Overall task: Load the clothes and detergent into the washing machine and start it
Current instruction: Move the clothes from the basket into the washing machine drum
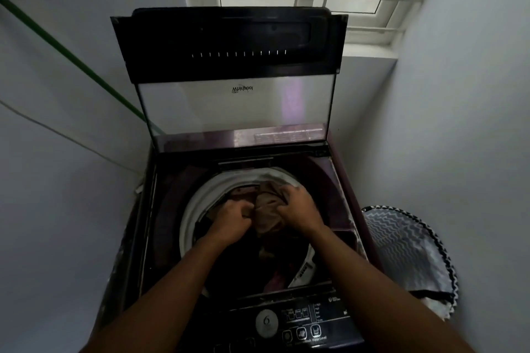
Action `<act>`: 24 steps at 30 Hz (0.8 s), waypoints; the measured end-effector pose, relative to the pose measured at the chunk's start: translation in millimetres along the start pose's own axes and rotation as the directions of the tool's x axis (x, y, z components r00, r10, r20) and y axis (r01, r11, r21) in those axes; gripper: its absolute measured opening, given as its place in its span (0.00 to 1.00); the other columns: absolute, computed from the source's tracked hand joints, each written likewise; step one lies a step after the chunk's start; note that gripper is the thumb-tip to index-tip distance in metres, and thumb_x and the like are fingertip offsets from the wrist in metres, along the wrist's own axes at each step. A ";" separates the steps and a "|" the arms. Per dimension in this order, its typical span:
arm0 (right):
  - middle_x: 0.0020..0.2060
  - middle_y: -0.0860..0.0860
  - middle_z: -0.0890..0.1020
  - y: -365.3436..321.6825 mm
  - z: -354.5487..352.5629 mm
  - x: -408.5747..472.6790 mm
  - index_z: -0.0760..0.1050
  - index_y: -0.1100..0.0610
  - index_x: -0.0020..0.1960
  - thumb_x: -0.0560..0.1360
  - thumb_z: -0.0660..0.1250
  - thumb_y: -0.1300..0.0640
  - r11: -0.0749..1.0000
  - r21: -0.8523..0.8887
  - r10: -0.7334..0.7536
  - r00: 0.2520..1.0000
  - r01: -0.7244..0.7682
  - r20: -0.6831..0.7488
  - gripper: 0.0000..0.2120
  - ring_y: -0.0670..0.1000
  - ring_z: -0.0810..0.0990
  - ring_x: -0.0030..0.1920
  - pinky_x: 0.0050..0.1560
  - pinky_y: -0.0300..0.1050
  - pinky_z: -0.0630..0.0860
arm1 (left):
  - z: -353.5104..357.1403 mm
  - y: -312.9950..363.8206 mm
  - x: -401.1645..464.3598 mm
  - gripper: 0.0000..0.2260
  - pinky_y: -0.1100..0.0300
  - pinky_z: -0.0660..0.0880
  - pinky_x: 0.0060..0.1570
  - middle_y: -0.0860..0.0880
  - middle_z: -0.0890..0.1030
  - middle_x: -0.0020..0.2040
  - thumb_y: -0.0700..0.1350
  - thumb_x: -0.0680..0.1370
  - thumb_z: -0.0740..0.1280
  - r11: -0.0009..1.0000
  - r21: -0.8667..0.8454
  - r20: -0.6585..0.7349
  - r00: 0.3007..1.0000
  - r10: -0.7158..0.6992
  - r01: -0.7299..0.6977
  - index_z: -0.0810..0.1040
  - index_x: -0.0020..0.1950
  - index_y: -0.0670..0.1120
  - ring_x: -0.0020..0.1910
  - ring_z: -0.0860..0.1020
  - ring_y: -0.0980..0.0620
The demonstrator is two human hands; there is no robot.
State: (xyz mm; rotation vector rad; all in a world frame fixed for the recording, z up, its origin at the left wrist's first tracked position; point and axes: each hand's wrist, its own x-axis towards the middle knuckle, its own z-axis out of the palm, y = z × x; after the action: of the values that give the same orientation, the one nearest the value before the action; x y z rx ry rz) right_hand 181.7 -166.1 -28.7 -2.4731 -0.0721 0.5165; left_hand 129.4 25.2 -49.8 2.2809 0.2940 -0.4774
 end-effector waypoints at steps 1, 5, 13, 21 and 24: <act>0.64 0.59 0.75 3.0 8.6 4.4 0.75 0.51 0.66 0.65 0.68 0.48 0.998 -0.060 -0.021 0.997 0.025 0.076 0.29 0.60 0.76 0.62 0.62 0.48 0.75 | 2.8 -6.1 0.2 0.19 0.56 0.72 0.66 0.45 0.74 0.65 0.41 0.74 0.68 0.999 0.030 0.032 0.999 -0.021 0.020 0.78 0.65 0.52 0.63 0.76 0.47; 0.63 0.57 0.78 8.4 42.1 8.1 0.73 0.47 0.66 0.65 0.66 0.34 0.985 -0.172 0.044 0.932 0.020 0.361 0.33 0.61 0.78 0.60 0.61 0.53 0.76 | 18.5 -27.6 0.9 0.24 0.55 0.65 0.72 0.44 0.64 0.73 0.45 0.77 0.68 0.989 0.144 0.168 0.985 -0.042 0.018 0.71 0.73 0.56 0.70 0.68 0.42; 0.71 0.61 0.70 25.8 75.2 13.1 0.65 0.58 0.75 0.79 0.63 0.50 0.967 -0.226 0.210 0.869 -0.117 0.448 0.27 0.62 0.71 0.69 0.70 0.58 0.68 | 40.2 -43.1 3.4 0.32 0.53 0.62 0.74 0.47 0.63 0.77 0.46 0.73 0.71 0.986 0.147 0.249 0.968 0.039 -0.077 0.66 0.76 0.54 0.75 0.64 0.44; 0.66 0.60 0.76 22.8 60.2 41.4 0.72 0.60 0.69 0.78 0.64 0.56 0.931 -0.344 0.294 0.815 -0.124 0.499 0.20 0.61 0.74 0.67 0.66 0.53 0.72 | 42.4 -41.9 25.6 0.40 0.50 0.64 0.73 0.47 0.61 0.79 0.56 0.69 0.68 0.983 0.177 0.373 0.927 -0.031 -0.039 0.59 0.79 0.53 0.76 0.63 0.43; 0.69 0.61 0.73 0.5 33.0 64.2 0.70 0.61 0.71 0.81 0.59 0.54 0.918 -0.393 0.199 0.910 -0.044 0.364 0.21 0.62 0.72 0.68 0.68 0.53 0.69 | 19.2 -29.8 36.8 0.29 0.56 0.67 0.70 0.49 0.70 0.74 0.48 0.75 0.70 0.993 0.107 0.430 0.903 0.003 -0.054 0.68 0.76 0.52 0.72 0.69 0.46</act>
State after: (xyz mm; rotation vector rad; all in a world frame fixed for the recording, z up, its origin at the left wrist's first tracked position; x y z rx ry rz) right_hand 228.4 -137.4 -75.7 -2.7128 -0.1949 1.1570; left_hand 147.4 33.5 -96.8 2.2130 0.0091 -0.9848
